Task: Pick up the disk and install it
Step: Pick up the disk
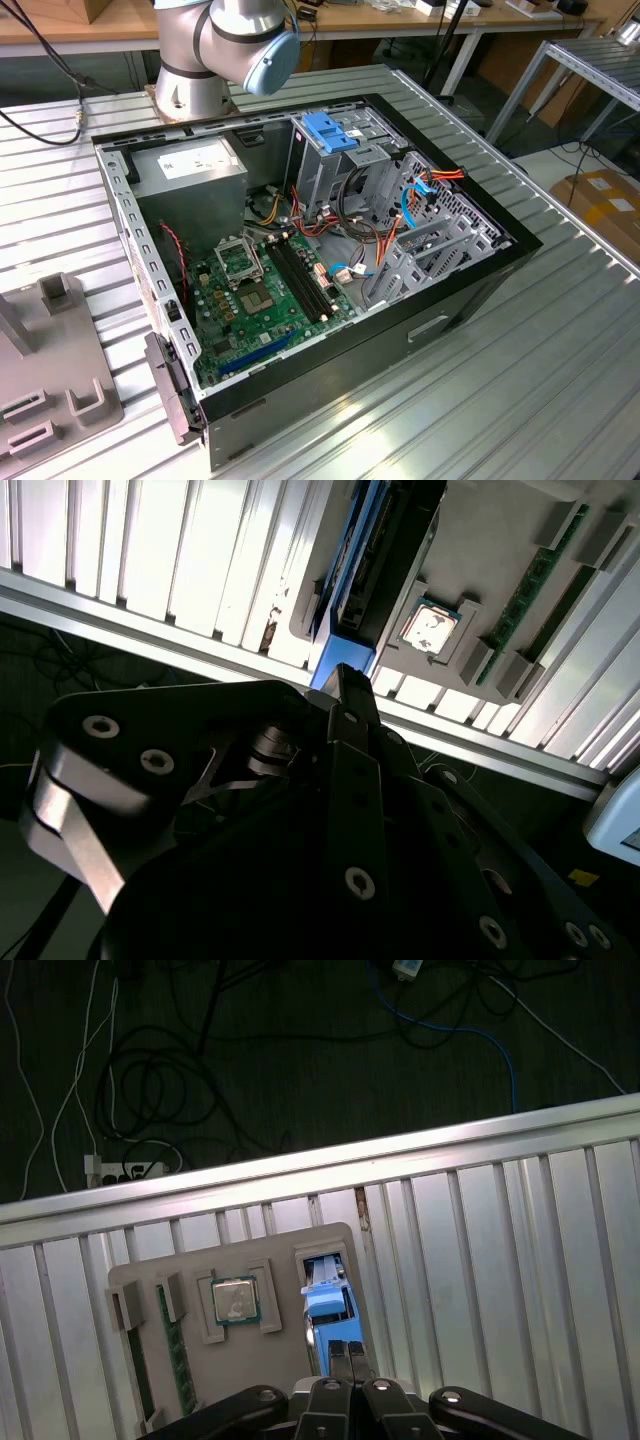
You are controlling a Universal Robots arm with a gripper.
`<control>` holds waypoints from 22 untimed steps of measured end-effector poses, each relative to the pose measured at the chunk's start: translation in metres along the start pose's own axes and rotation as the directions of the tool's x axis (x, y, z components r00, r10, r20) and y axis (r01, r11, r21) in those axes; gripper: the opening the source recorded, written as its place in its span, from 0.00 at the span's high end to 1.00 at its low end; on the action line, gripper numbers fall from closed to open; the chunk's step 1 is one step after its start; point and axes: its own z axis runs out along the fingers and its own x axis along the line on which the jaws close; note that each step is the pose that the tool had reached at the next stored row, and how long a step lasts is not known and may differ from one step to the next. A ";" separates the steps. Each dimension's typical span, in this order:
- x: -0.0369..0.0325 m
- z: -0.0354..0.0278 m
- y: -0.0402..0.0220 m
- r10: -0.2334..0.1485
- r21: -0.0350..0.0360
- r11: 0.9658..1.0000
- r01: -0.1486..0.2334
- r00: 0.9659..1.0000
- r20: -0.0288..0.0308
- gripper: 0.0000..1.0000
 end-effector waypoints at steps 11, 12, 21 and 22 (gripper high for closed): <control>0.0000 0.0001 0.0000 0.000 0.000 1.000 0.000 1.000 0.000 0.46; 0.0000 0.0001 0.0000 0.000 0.000 1.000 0.000 1.000 0.000 0.46; 0.0000 0.0002 0.0000 0.000 0.000 1.000 0.000 1.000 0.000 0.40; 0.0000 0.0002 0.0000 0.000 0.000 1.000 0.000 1.000 0.000 0.40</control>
